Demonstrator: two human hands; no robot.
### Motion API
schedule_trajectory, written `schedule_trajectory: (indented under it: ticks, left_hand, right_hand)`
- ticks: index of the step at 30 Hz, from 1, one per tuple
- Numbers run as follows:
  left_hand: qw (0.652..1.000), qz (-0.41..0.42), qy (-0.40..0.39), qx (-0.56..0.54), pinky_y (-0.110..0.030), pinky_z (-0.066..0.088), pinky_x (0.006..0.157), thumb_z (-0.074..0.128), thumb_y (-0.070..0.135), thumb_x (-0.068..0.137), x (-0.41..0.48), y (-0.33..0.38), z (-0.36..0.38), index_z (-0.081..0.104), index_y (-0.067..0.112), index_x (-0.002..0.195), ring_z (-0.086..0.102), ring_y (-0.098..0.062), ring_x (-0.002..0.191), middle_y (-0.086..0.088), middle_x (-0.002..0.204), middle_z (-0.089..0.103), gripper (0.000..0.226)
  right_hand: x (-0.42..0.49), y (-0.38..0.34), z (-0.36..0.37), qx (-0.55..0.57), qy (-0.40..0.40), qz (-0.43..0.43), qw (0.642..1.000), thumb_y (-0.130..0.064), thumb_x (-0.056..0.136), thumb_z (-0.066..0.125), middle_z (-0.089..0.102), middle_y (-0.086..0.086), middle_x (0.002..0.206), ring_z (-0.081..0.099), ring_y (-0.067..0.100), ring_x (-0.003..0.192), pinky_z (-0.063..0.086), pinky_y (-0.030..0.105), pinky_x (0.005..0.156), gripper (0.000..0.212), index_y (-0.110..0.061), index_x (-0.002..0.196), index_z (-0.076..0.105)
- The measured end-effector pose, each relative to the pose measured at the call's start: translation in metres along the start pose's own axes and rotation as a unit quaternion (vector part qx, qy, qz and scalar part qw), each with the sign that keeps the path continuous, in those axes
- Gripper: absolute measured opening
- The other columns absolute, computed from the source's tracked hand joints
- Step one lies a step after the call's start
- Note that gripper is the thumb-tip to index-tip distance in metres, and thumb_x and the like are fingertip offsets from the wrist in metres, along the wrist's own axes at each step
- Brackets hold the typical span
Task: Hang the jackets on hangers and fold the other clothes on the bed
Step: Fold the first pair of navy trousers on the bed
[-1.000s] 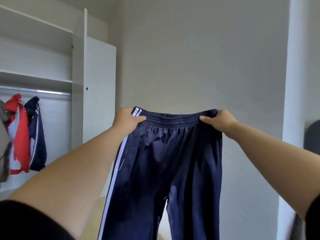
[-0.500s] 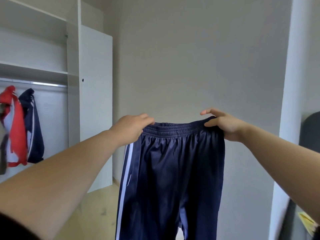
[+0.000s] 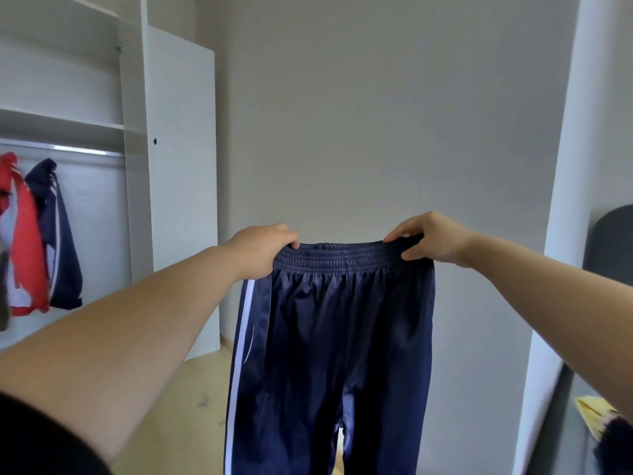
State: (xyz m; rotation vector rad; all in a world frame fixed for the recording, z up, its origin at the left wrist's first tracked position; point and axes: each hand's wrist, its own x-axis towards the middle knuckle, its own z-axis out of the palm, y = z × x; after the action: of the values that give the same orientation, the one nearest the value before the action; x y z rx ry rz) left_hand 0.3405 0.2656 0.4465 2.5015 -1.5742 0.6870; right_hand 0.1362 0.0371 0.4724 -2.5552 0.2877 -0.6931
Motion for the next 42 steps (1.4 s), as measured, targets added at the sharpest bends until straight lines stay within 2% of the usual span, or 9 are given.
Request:
schedule_trajectory:
  ticks: [4,7,13,17,22,24,29,36,42]
  left_hand:
    - [0.995,-0.021,-0.102,0.010,-0.024,0.030,0.053,0.045,-0.012,0.079,0.003,0.006,0.000,0.051,0.020,0.117,0.044,-0.016,0.077,0.007,0.104,0.037,0.050]
    - [0.987,-0.027,-0.145,0.057,-0.026,0.033,0.057,0.041,-0.012,0.078,0.004,0.011,0.000,0.056,0.014,0.088,0.043,-0.022,0.074,0.000,0.085,0.043,0.032]
    - [0.995,-0.080,-0.014,0.058,-0.026,0.023,0.048,0.042,-0.012,0.068,0.003,0.011,0.009,0.038,0.015,0.059,0.036,-0.024,0.067,-0.001,0.066,0.036,0.029]
    - [0.993,-0.117,0.012,-0.001,-0.025,0.033,0.054,0.042,-0.010,0.068,0.005,0.006,0.010,0.048,0.012,0.063,0.044,-0.025,0.068,-0.003,0.064,0.045,0.024]
    - [0.995,-0.080,-0.010,0.053,-0.026,0.029,0.050,0.044,-0.006,0.069,0.002,0.003,0.015,0.039,0.010,0.056,0.046,-0.028,0.068,-0.007,0.064,0.045,0.021]
    - [0.996,-0.063,-0.017,0.067,-0.027,0.031,0.053,0.046,-0.003,0.071,-0.001,0.000,0.019,0.037,0.011,0.057,0.048,-0.026,0.073,-0.008,0.072,0.048,0.022]
    - [0.996,-0.077,-0.038,0.020,-0.029,0.035,0.058,0.046,0.010,0.079,-0.006,0.001,0.023,0.038,0.008,0.058,0.041,-0.025,0.067,-0.015,0.074,0.051,0.023]
    - [0.996,-0.069,-0.048,0.016,-0.029,0.034,0.056,0.059,0.044,0.089,-0.001,0.004,0.021,0.045,0.012,0.060,0.051,-0.025,0.069,-0.010,0.072,0.055,0.046]
    - [0.959,-0.174,0.101,-0.200,-0.024,0.026,0.049,0.069,0.017,0.081,0.009,0.005,0.020,0.040,0.014,0.056,0.036,-0.014,0.055,0.001,0.060,0.039,0.039]
  right_hand:
    - [0.004,0.000,0.008,-0.099,0.015,0.009,0.995,0.002,0.078,0.069,0.061,-0.004,0.082,0.054,0.015,0.078,0.041,0.020,0.063,0.021,-0.018,0.086,0.067]
    - [0.006,0.001,0.016,-0.176,0.015,0.013,0.984,-0.008,0.079,0.072,0.057,-0.005,0.074,0.053,0.018,0.076,0.037,0.023,0.057,0.011,-0.015,0.083,0.066]
    - [0.005,0.006,0.019,-0.243,0.113,0.053,0.962,-0.033,0.078,0.075,0.052,0.004,0.063,0.047,0.020,0.060,0.029,0.027,0.047,0.036,-0.009,0.062,0.052]
    - [0.004,0.006,0.017,-0.235,0.090,0.069,0.965,-0.032,0.076,0.077,0.047,0.005,0.060,0.042,0.020,0.057,0.029,0.028,0.046,0.043,-0.009,0.057,0.046]
    - [0.002,0.010,0.015,-0.258,-0.004,0.066,0.964,-0.016,0.084,0.068,0.061,0.012,0.081,0.051,0.024,0.075,0.038,0.027,0.062,0.016,0.000,0.086,0.066]
    - [0.001,0.013,0.015,-0.269,-0.016,0.075,0.960,-0.015,0.083,0.068,0.058,0.008,0.073,0.051,0.024,0.072,0.036,0.025,0.057,0.013,-0.005,0.076,0.064]
    - [0.002,0.024,0.015,-0.239,0.107,0.118,0.958,-0.026,0.076,0.078,0.043,0.006,0.053,0.039,0.020,0.049,0.027,0.024,0.043,0.045,-0.006,0.054,0.044]
    - [0.003,0.029,0.015,-0.225,0.174,0.115,0.952,-0.023,0.075,0.079,0.058,0.007,0.084,0.052,0.027,0.077,0.037,0.029,0.060,0.029,-0.011,0.084,0.054]
    - [0.007,0.037,0.012,-0.051,0.113,0.227,0.966,-0.015,0.079,0.077,0.057,0.010,0.085,0.054,0.026,0.080,0.046,0.033,0.072,0.035,0.005,0.105,0.063]
